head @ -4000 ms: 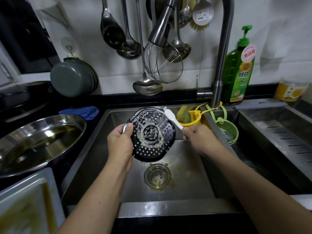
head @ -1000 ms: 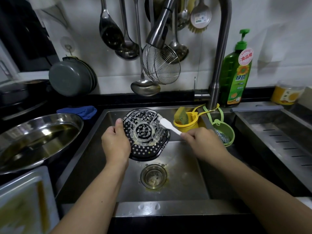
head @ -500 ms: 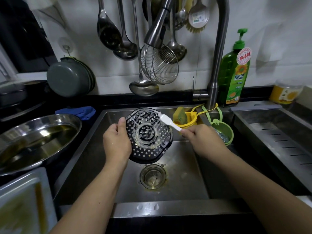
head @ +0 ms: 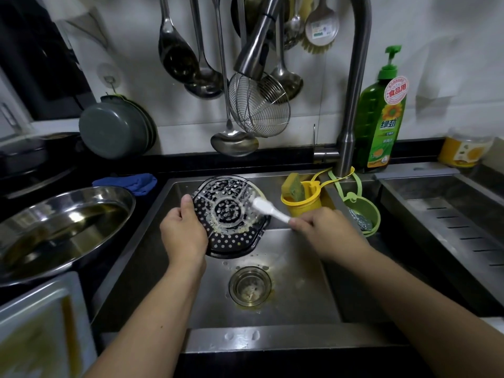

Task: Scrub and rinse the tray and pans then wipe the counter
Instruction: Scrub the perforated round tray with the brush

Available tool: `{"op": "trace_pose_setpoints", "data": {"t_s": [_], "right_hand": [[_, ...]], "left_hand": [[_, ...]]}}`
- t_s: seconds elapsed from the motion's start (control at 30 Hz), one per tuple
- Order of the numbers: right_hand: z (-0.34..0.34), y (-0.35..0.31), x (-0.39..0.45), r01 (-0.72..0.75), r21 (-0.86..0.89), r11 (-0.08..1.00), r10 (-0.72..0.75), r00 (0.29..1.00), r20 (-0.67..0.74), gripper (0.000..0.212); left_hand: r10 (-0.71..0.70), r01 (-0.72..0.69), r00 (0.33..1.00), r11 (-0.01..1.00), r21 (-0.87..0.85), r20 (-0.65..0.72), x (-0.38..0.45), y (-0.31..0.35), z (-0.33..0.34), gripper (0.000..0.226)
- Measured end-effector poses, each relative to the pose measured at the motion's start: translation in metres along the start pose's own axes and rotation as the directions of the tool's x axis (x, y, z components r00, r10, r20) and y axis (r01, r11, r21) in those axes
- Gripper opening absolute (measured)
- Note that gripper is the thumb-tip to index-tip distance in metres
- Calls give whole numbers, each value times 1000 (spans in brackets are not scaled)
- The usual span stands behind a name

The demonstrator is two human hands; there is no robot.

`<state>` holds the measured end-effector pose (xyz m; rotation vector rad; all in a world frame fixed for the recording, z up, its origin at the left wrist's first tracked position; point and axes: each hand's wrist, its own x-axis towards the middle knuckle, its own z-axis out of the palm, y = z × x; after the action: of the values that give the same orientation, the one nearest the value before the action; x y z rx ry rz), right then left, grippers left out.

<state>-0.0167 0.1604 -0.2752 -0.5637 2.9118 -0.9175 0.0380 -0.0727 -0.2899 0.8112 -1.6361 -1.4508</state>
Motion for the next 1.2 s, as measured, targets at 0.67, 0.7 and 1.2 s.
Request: {"op": "trace_pose_setpoints", "data": {"t_s": [0.67, 0.7, 1.2], "right_hand": [[5, 0, -3, 32, 45, 998, -36, 995, 89, 33], [6, -2, -6, 57, 29, 998, -60, 990, 127, 32], [6, -2, -3, 5, 11, 1000, -6, 998, 62, 42]], "left_hand": [[-232, 227, 972, 963, -147, -20, 2, -1, -1, 42], [-230, 224, 973, 964, -141, -29, 4, -1, -2, 43], [94, -92, 995, 993, 73, -19, -4, 7, 0, 53]]}}
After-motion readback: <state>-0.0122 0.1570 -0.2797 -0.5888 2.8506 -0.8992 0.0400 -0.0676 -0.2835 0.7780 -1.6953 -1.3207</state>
